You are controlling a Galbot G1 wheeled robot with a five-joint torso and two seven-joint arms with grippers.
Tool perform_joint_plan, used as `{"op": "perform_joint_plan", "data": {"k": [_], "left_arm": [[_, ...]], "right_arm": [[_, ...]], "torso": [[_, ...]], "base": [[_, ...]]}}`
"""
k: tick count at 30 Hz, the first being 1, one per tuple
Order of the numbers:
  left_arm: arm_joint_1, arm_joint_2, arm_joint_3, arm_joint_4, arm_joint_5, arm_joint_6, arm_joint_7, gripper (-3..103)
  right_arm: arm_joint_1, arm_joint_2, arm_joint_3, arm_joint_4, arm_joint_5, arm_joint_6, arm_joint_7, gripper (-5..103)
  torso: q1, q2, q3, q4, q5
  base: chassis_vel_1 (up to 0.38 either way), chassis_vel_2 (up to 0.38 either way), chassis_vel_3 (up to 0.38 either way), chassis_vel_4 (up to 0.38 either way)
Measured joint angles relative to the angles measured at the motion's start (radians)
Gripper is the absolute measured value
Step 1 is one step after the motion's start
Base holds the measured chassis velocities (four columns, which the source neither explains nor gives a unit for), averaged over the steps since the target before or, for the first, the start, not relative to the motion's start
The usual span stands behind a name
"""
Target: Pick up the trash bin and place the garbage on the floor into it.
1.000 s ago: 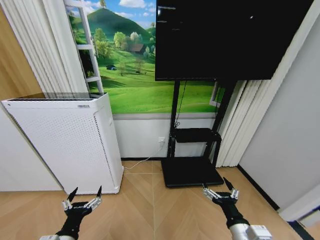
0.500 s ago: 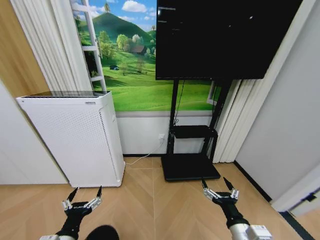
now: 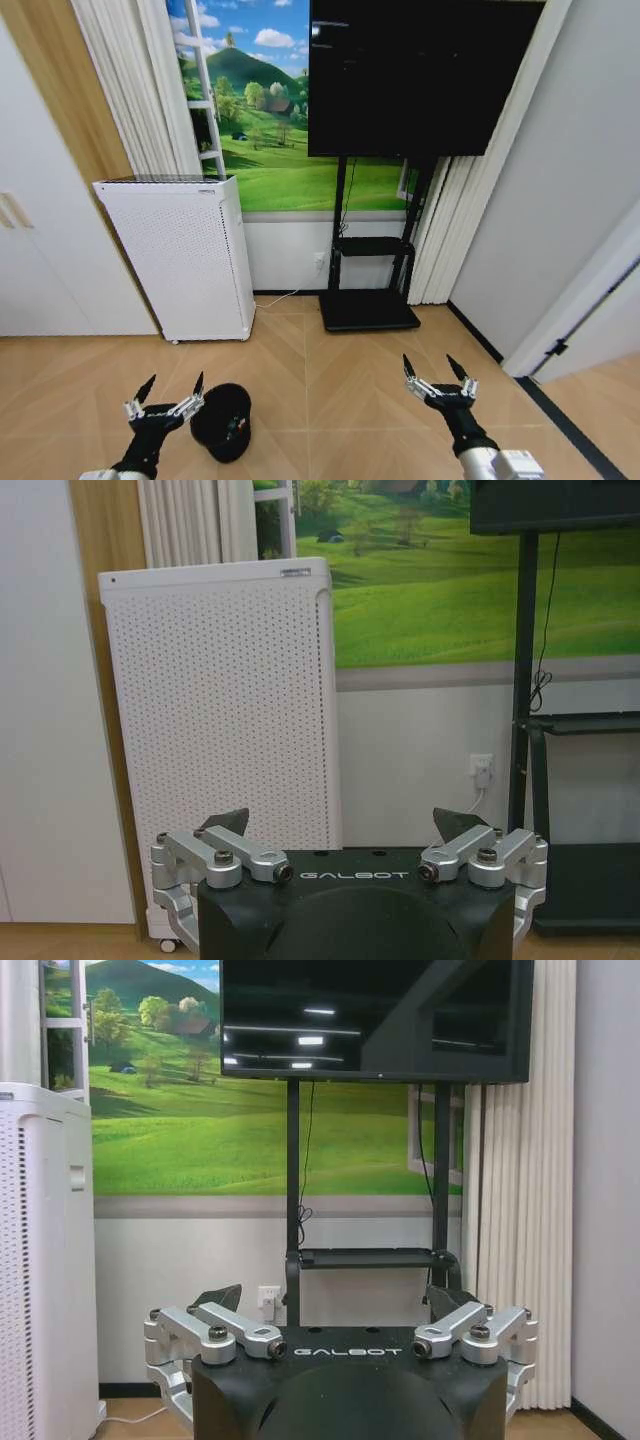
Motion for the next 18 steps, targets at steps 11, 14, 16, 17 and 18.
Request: {"op": "perform_joint_plan", "data": {"k": [11, 14, 16, 17, 18], "left_arm": [[0.000, 0.000, 0.000, 0.000, 0.000, 0.000, 0.000, 100], [0.000, 0.000, 0.000, 0.000, 0.000, 0.000, 0.000, 100], [0.000, 0.000, 0.000, 0.000, 0.000, 0.000, 0.000, 100], [0.000, 0.000, 0.000, 0.000, 0.000, 0.000, 0.000, 100], [0.000, 0.000, 0.000, 0.000, 0.000, 0.000, 0.000, 100]], "right_arm": [[0.000, 0.000, 0.000, 0.000, 0.000, 0.000, 0.000, 100], [0.000, 0.000, 0.000, 0.000, 0.000, 0.000, 0.000, 100], [0.000, 0.000, 0.000, 0.000, 0.000, 0.000, 0.000, 100], [0.000, 0.000, 0.000, 0.000, 0.000, 0.000, 0.000, 100], [0.000, 0.000, 0.000, 0.000, 0.000, 0.000, 0.000, 100]], "torso": [[0.000, 0.000, 0.000, -0.0001, 0.0004], [0.000, 0.000, 0.000, 0.0001, -0.0011], [0.000, 0.000, 0.000, 0.0000, 0.0003], [0.000, 0.000, 0.000, 0.0004, 0.0004], [0.000, 0.000, 0.000, 0.0000, -0.0008]], "base": [[0.358, -0.352, -0.356, 0.354], [0.356, -0.322, -0.345, 0.332], [0.350, -0.303, -0.336, 0.288], [0.347, -0.248, -0.329, 0.260], [0.292, -0.248, -0.322, 0.203]]}}
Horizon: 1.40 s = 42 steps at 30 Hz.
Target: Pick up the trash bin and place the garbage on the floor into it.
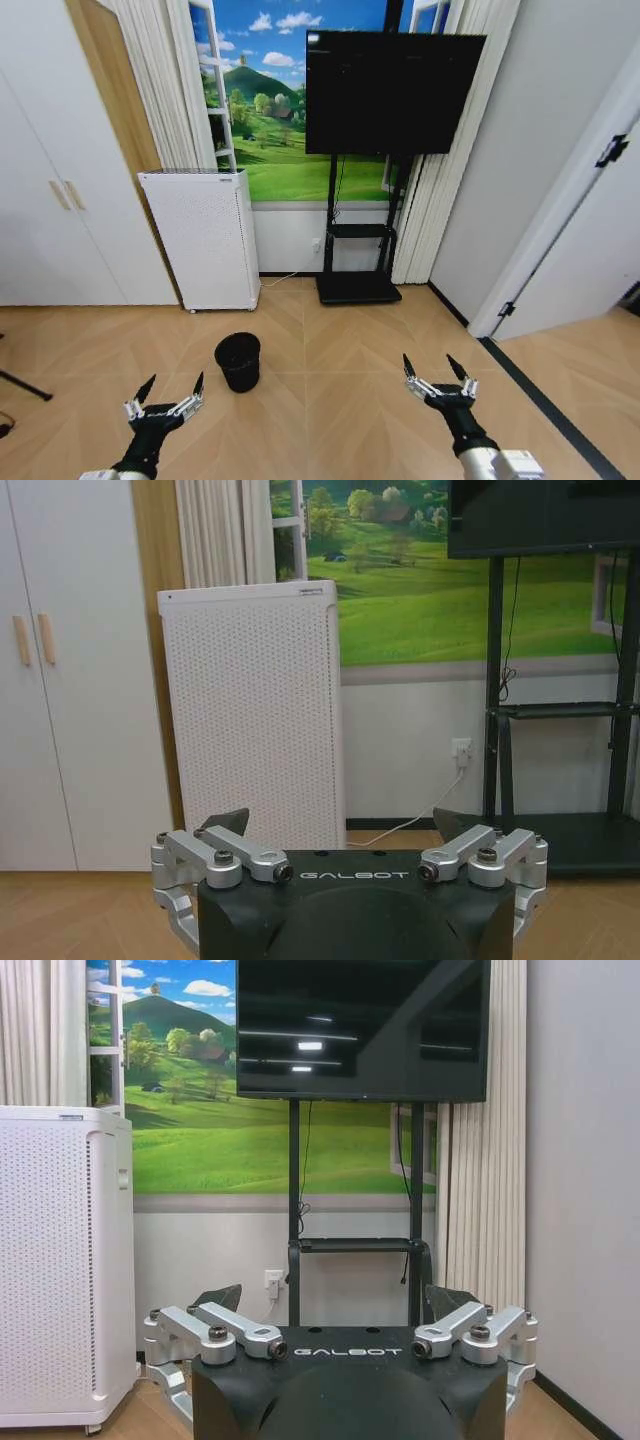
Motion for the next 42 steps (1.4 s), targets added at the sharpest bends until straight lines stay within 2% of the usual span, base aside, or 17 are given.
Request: {"op": "perform_joint_plan", "data": {"k": [2, 12, 27, 36, 39, 41, 42], "left_arm": [[0.000, 0.000, 0.000, 0.000, 0.000, 0.000, 0.000, 100], [0.000, 0.000, 0.000, 0.000, 0.000, 0.000, 0.000, 100], [0.000, 0.000, 0.000, 0.000, 0.000, 0.000, 0.000, 100], [0.000, 0.000, 0.000, 0.000, 0.000, 0.000, 0.000, 100], [0.000, 0.000, 0.000, 0.000, 0.000, 0.000, 0.000, 100], [0.000, 0.000, 0.000, 0.000, 0.000, 0.000, 0.000, 100], [0.000, 0.000, 0.000, 0.000, 0.000, 0.000, 0.000, 100]], "right_arm": [[0.000, 0.000, 0.000, 0.000, 0.000, 0.000, 0.000, 100], [0.000, 0.000, 0.000, 0.000, 0.000, 0.000, 0.000, 100], [0.000, 0.000, 0.000, 0.000, 0.000, 0.000, 0.000, 100], [0.000, 0.000, 0.000, 0.000, 0.000, 0.000, 0.000, 100], [0.000, 0.000, 0.000, 0.000, 0.000, 0.000, 0.000, 100], [0.000, 0.000, 0.000, 0.000, 0.000, 0.000, 0.000, 100], [0.000, 0.000, 0.000, 0.000, 0.000, 0.000, 0.000, 100]], "torso": [[0.000, 0.000, 0.000, 0.0000, 0.0008], [0.000, 0.000, 0.000, 0.0000, 0.0000], [0.001, -0.001, 0.000, 0.0001, 0.0004], [0.000, 0.000, 0.000, 0.0001, -0.0002], [0.000, 0.000, 0.000, 0.0001, 0.0010], [0.000, 0.000, 0.000, 0.0001, -0.0005], [0.000, 0.000, 0.000, 0.0001, 0.0008]], "base": [[0.293, -0.221, -0.322, 0.163], [0.206, 0.025, -0.209, -0.012], [0.006, 0.002, 0.008, -0.003], [0.136, -0.133, -0.126, 0.118], [0.233, -0.229, -0.205, 0.218], [0.198, -0.238, -0.195, 0.207], [0.144, -0.164, -0.174, 0.189]]}}
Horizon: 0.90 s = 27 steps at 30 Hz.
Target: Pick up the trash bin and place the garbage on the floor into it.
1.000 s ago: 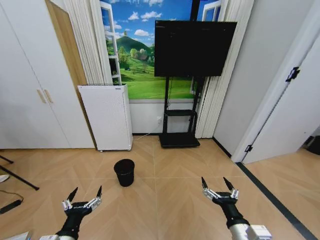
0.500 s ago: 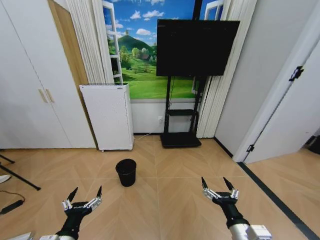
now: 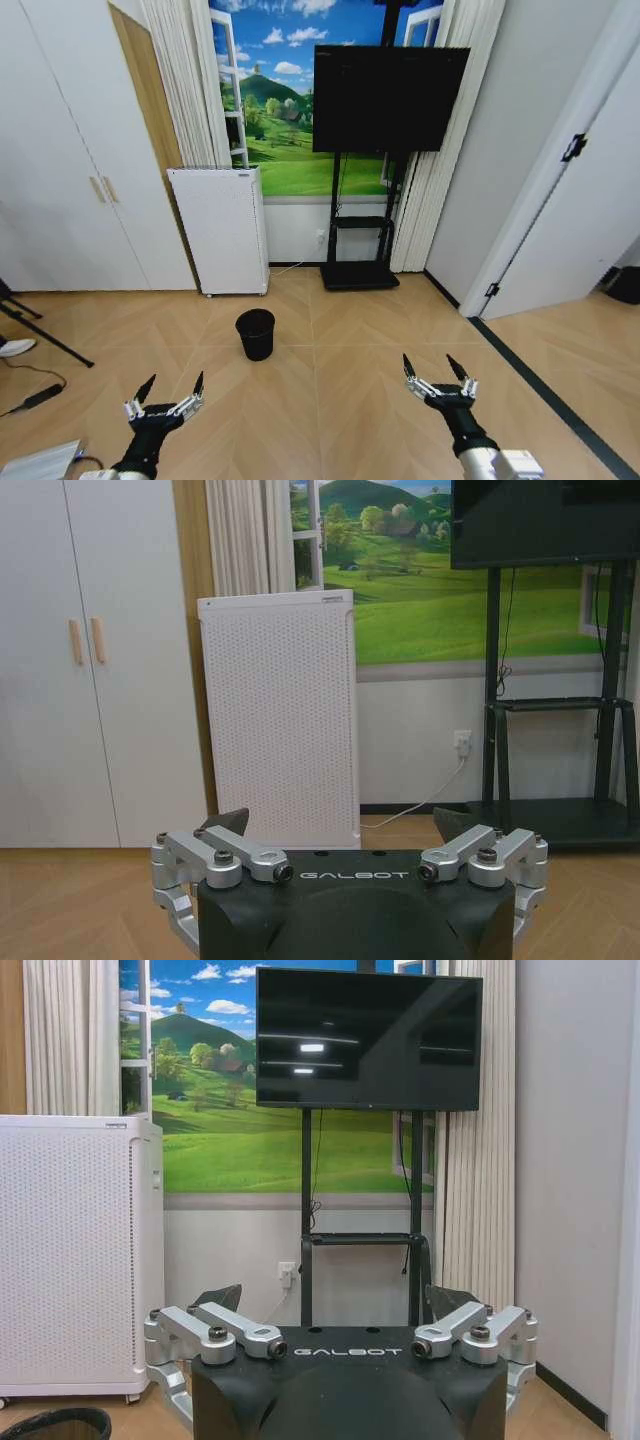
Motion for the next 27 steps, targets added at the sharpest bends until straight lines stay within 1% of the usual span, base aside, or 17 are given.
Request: {"op": "perform_joint_plan", "data": {"k": [2, 3, 4, 5, 7, 11, 12, 15, 27], "left_arm": [[0.000, 0.000, 0.000, 0.000, 0.000, 0.000, 0.000, 100], [0.000, 0.000, 0.000, 0.000, 0.000, 0.000, 0.000, 100], [0.000, 0.000, 0.000, 0.000, 0.000, 0.000, 0.000, 100], [0.000, 0.000, 0.000, 0.000, 0.000, 0.000, 0.000, 100], [0.000, 0.000, 0.000, 0.000, 0.000, 0.000, 0.000, 100], [0.000, 0.000, 0.000, 0.000, 0.000, 0.000, 0.000, 100], [0.000, 0.000, 0.000, 0.000, 0.000, 0.000, 0.000, 100], [0.000, 0.000, 0.000, 0.000, 0.000, 0.000, 0.000, 100], [0.000, 0.000, 0.000, 0.000, 0.000, 0.000, 0.000, 100]], "right_arm": [[0.000, 0.000, 0.000, 0.000, 0.000, 0.000, 0.000, 100], [0.000, 0.000, 0.000, 0.000, 0.000, 0.000, 0.000, 100], [0.000, 0.000, 0.000, 0.000, 0.000, 0.000, 0.000, 100], [0.000, 0.000, 0.000, 0.000, 0.000, 0.000, 0.000, 100], [0.000, 0.000, 0.000, 0.000, 0.000, 0.000, 0.000, 100], [0.000, 0.000, 0.000, 0.000, 0.000, 0.000, 0.000, 100], [0.000, 0.000, 0.000, 0.000, 0.000, 0.000, 0.000, 100], [0.000, 0.000, 0.000, 0.000, 0.000, 0.000, 0.000, 100], [0.000, 0.000, 0.000, 0.000, 0.000, 0.000, 0.000, 100]], "torso": [[0.000, 0.000, 0.000, 0.0000, 0.0001], [0.000, 0.000, 0.000, 0.0000, -0.0007], [0.000, 0.000, 0.000, 0.0000, -0.0007], [0.000, 0.000, 0.000, -0.0001, -0.0008], [0.000, 0.000, 0.000, 0.0000, 0.0003], [0.001, 0.000, 0.001, 0.0000, -0.0007], [0.001, 0.000, 0.001, 0.0001, 0.0000], [0.001, 0.000, 0.001, 0.0000, -0.0005], [0.001, 0.000, 0.000, 0.0000, -0.0003]], "base": [[0.144, -0.164, -0.148, 0.162], [0.045, -0.059, -0.051, 0.075], [0.045, -0.059, -0.051, 0.075], [0.010, 0.013, -0.051, 0.011], [0.000, 0.000, 0.000, 0.000], [-0.055, 0.034, 0.044, -0.020], [0.000, 0.000, 0.000, 0.000], [0.000, 0.000, 0.000, 0.000], [0.000, 0.000, 0.000, 0.000]]}}
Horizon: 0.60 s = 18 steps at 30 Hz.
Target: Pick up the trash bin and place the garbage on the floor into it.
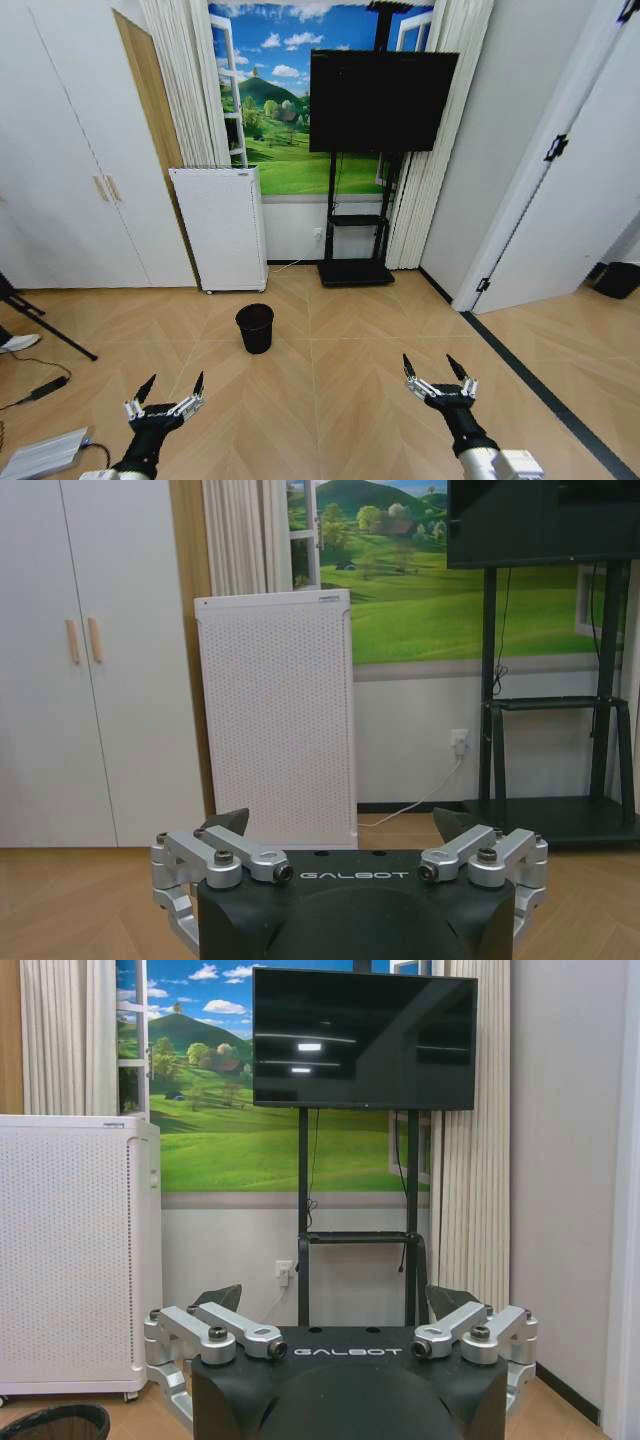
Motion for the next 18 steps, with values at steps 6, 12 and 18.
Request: {"op": "perform_joint_plan", "data": {"k": [6, 12, 18], "left_arm": [[0.000, 0.000, 0.000, 0.000, 0.000, 0.000, 0.000, 100], [0.000, 0.000, 0.000, 0.000, 0.000, 0.000, 0.000, 100], [0.000, 0.000, 0.000, 0.000, 0.000, 0.000, 0.000, 100]], "right_arm": [[0.000, 0.000, 0.000, 0.000, 0.000, 0.000, 0.000, 100], [0.000, 0.000, 0.000, 0.000, 0.000, 0.000, 0.000, 100], [0.000, 0.000, 0.000, 0.000, 0.000, 0.000, 0.000, 100]], "torso": [[0.000, 0.000, 0.000, 0.0000, 0.0000], [0.000, 0.000, 0.000, 0.0000, 0.0000], [0.000, 0.000, 0.000, 0.0000, 0.0000]], "base": [[0.000, 0.000, 0.000, 0.000], [0.000, 0.000, 0.000, 0.000], [0.000, 0.000, 0.000, 0.000]]}}
